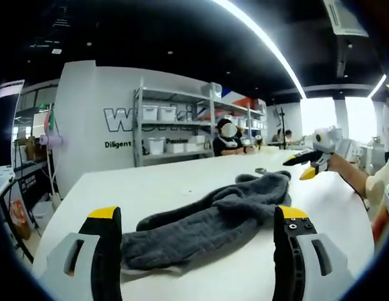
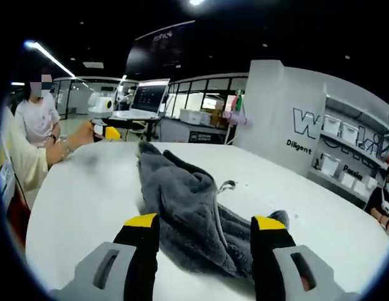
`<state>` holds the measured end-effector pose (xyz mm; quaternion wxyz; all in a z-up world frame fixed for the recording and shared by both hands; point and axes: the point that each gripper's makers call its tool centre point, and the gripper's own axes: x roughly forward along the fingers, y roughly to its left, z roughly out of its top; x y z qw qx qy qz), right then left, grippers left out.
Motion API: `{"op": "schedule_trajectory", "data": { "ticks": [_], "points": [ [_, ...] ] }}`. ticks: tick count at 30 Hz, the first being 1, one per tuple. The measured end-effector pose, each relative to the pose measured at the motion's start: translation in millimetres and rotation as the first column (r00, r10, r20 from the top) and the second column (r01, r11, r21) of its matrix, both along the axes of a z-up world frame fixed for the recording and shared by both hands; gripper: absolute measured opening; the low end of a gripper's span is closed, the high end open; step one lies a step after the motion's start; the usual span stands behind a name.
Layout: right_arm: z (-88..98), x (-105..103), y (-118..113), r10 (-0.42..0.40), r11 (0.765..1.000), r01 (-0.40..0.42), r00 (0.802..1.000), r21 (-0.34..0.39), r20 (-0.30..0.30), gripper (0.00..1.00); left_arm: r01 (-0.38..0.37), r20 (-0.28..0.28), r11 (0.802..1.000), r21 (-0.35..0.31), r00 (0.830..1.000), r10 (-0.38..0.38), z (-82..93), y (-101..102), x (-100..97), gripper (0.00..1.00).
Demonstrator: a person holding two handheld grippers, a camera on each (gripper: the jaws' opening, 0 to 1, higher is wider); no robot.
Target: Fold the towel on the table until its edges align and the towel forms a compact rectangular stack.
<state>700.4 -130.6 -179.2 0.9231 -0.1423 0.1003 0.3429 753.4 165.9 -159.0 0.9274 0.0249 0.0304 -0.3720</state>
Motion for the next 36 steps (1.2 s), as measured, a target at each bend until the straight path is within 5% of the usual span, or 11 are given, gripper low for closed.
{"op": "schedule_trajectory", "data": {
  "ticks": [8,16,19,26,36],
  "points": [
    [9.2,23,10,-0.004,0.996,0.008,0.999,0.091,-0.05,0.35,0.006,-0.03,1.0,-0.005,1.0,-0.006,-5.7,0,-1.9,0.99],
    [-17.1,38,23,-0.009,0.996,0.023,0.986,0.084,-0.168,0.3,0.006,-0.034,1.0,0.001,0.999,-0.006,-7.9,-1,-4.7,0.99],
    [-25.5,41,25,-0.004,0.997,0.019,0.982,0.075,-0.187,0.15,0.004,-0.04,1.0,-0.004,0.999,-0.004,-8.7,0,-5.4,0.99],
    [-22.4,33,31,0.037,0.999,-0.037,0.992,0.003,-0.118,0.03,-0.003,-0.044,1.0,0.0,0.999,0.003,-10.3,3,-4.5,0.99],
    [44.2,21,33,0.038,0.999,-0.035,0.994,-0.035,0.098,0.03,-0.021,-0.047,1.0,-0.006,0.999,0.021,-11.3,6,-3.5,0.99]
  ]
}}
